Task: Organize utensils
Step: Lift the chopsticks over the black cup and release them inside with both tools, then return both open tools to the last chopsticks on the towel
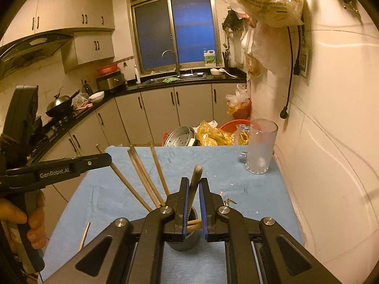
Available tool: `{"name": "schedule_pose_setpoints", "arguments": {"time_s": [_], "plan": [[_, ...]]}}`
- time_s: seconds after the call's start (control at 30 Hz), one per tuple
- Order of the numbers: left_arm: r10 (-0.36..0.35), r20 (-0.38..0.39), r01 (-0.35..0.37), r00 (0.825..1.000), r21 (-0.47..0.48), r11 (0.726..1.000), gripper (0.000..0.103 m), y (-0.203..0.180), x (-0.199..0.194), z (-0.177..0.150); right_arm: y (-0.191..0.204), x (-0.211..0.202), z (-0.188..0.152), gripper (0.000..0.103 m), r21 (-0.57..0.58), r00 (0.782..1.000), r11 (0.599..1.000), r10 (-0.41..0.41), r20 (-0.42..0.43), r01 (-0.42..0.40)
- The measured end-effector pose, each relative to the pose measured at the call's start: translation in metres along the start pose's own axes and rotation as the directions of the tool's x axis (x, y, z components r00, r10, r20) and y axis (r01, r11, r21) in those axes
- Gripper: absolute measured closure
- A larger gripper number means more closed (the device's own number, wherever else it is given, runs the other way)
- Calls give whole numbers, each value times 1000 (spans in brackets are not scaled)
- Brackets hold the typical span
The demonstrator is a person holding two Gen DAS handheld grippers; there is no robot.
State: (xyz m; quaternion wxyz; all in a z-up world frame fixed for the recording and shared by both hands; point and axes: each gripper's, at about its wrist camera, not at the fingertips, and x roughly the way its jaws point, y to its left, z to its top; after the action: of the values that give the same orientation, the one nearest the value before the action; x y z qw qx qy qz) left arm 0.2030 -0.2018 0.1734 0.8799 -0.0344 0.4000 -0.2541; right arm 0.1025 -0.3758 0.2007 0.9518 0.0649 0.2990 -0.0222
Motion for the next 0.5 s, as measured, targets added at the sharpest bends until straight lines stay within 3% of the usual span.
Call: {"name": "schedule_pose_setpoints", "arguments": {"time_s": [0.07,0.13,0.2,0.37,0.5], "plan": [[0,0,0,1000,-1,1000,91,1,-2,0,1,-5,1,83,-6,1000,1000,-5,12,6],[-2,3,2,1000,-3,1000,77,2,-4,0,4,-9,2,75,-14,1000,1000,-9,17,9],[-2,14,2,1000,-6,1000,72,5,-8,0,7,-15,3,70,-19,1000,1000,-9,25,9],[29,32,-29,999,-8,1000,65,20,-23,-11,9,-31,0,68,1,999,1000,9,35,-9],[84,20,-84,996,-34,996,48,43,-32,-28,14,-40,-9,67,11,999,999,31,24,-32]]}}
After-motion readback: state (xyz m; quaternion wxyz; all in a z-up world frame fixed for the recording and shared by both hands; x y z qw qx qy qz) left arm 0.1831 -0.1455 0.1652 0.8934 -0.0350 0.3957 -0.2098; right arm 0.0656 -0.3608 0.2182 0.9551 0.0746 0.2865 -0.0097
